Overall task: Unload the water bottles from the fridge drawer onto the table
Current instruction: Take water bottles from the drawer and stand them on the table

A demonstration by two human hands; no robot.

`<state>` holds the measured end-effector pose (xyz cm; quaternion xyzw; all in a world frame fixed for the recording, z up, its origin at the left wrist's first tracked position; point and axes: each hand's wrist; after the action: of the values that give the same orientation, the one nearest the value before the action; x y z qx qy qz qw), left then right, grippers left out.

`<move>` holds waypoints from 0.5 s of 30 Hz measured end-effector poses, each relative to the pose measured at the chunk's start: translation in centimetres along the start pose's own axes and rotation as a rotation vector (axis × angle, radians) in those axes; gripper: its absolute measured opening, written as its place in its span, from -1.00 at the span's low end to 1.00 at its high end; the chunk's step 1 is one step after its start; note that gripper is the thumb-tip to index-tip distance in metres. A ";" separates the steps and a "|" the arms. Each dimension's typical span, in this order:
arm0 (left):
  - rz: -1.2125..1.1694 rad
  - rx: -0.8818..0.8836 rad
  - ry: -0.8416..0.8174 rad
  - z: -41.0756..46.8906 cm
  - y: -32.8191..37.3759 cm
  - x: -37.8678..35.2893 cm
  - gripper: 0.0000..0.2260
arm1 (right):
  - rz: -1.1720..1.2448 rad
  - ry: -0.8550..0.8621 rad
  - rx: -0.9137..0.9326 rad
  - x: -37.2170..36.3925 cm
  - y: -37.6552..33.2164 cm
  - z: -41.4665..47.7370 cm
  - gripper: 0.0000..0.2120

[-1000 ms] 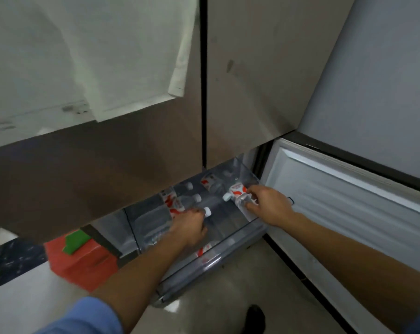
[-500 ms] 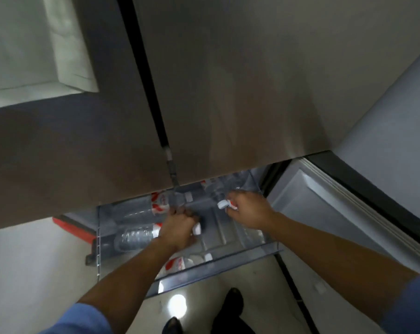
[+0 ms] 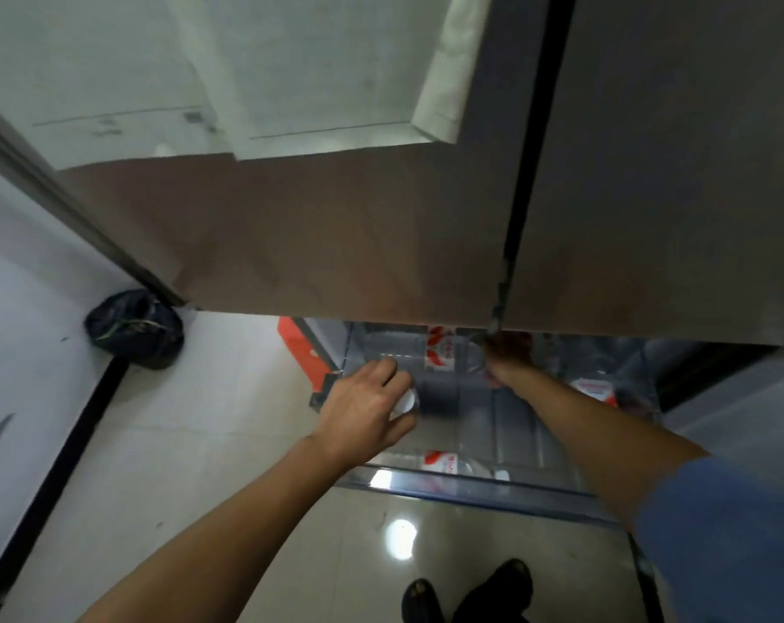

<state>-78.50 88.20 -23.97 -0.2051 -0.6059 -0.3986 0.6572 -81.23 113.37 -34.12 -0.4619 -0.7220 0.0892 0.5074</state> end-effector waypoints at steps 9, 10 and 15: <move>0.002 0.219 0.033 -4.5 -3.0 1.1 -0.75 | 0.530 0.097 -0.267 -3.8 -0.1 -2.1 -0.57; -0.005 0.248 0.019 -4.4 -3.1 1.1 -0.74 | 0.553 0.146 -0.232 -3.8 -0.4 -2.6 -0.58; 0.003 0.245 -0.007 -3.4 -3.2 1.4 -0.72 | 0.348 0.327 -0.087 -2.1 -0.8 -7.1 -0.67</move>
<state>-78.88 83.35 -23.91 -0.1253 -0.6521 -0.3200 0.6758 -75.80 108.94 -31.69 -0.6091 -0.5427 0.0683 0.5743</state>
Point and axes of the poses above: each hand's wrist, its own z-axis towards the middle knuckle, its own x-axis out of the back of the hand, y = z × x, and after that the axes turned 7 degrees about -z, right-handed
